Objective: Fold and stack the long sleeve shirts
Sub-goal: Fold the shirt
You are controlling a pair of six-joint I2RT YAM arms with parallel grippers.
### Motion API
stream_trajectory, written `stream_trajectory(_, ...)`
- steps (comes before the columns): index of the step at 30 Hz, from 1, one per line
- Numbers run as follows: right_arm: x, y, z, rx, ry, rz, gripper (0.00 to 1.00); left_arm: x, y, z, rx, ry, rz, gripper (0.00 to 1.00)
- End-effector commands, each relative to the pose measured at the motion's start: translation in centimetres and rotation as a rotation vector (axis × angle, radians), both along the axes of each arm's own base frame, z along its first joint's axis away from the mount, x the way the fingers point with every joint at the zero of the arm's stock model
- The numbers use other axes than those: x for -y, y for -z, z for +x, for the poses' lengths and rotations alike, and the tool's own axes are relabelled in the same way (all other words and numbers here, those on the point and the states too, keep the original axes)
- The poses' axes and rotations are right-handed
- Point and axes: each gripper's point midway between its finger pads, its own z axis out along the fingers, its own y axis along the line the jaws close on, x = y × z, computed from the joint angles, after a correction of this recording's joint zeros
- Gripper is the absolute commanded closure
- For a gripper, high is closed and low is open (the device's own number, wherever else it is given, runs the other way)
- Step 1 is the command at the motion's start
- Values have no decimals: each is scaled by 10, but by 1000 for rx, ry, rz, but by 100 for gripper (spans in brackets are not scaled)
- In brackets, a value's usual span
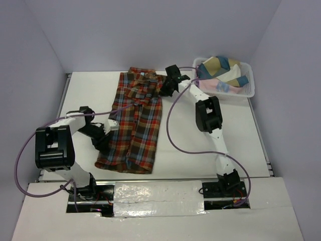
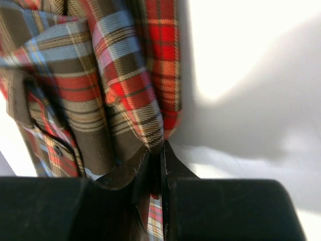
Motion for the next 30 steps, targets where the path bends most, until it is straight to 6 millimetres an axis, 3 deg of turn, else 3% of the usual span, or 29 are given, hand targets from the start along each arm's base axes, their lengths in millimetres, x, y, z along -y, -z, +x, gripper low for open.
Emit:
stream_trajectory(1,2,-42,52,165,-19,-11,85,22,11,-21,-82,122,-14,43)
stream_trajectory(3,4,-50,67,219,-26,29,75,35,6,-21,-80,178,-33,41)
stream_trajectory(4,6,-42,66,221,-36,37,69,39,4,-20,-76,185,-40,38)
stream_trajectory(5,5,-66,74,301,-49,57,54,42,2,-18,-75,172,-54,36)
stream_trajectory(7,12,-72,68,303,-65,21,40,59,-6,-20,-81,206,-91,33)
stream_trajectory(10,13,-76,53,301,-151,-29,35,55,-16,-16,-74,194,-72,25)
stream_trajectory(11,11,-92,44,323,-195,-50,33,49,-21,-14,-53,192,-52,24)
stream_trajectory(12,14,-81,32,291,-213,-76,32,44,-24,-12,-35,194,-30,22)
stream_trajectory(13,16,-108,26,336,-226,-85,31,36,-30,-9,1,199,15,22)
stream_trajectory(14,11,-113,15,353,-264,-112,31,30,-38,-6,30,220,37,21)
stream_trajectory(15,13,-101,0,322,-284,-135,30,27,-45,-4,53,237,52,20)
stream_trajectory(16,13,-130,-8,375,-292,-136,30,21,-63,7,134,259,75,20)
stream_trajectory(17,11,-118,-27,346,-328,-159,29,17,-75,7,156,265,80,19)
stream_trajectory(18,14,-144,-37,389,-327,-164,29,15,-89,10,209,280,88,18)
stream_trajectory(19,16,-146,-47,386,-333,-171,28,12,-107,22,288,306,90,18)
stream_trajectory(20,20,-127,-68,334,-353,-186,28,12,-116,23,316,318,87,17)
stream_trajectory(21,21,-145,-83,362,-364,-171,28,12,-130,28,389,361,93,16)
stream_trajectory(22,26,-135,-110,331,-395,-159,27,15,-133,27,419,399,83,15)
stream_trajectory(24,27,-118,-142,282,-439,-149,28,19,-126,18,493,546,84,17)
stream_trajectory(25,35,-89,-169,199,-461,-157,27,20,-120,17,528,604,100,22)
stream_trajectory(27,29,-79,-204,156,-513,-117,27,26,-93,-3,560,763,109,26)
stream_trajectory(28,33,-55,-231,88,-546,-112,28,27,-86,-7,586,820,121,28)
stream_trajectory(29,28,-56,-241,98,-569,-85,27,28,-80,-4,641,862,139,30)
stream_trajectory(30,19,-52,-260,79,-615,-35,28,35,-66,-17,679,961,135,31)
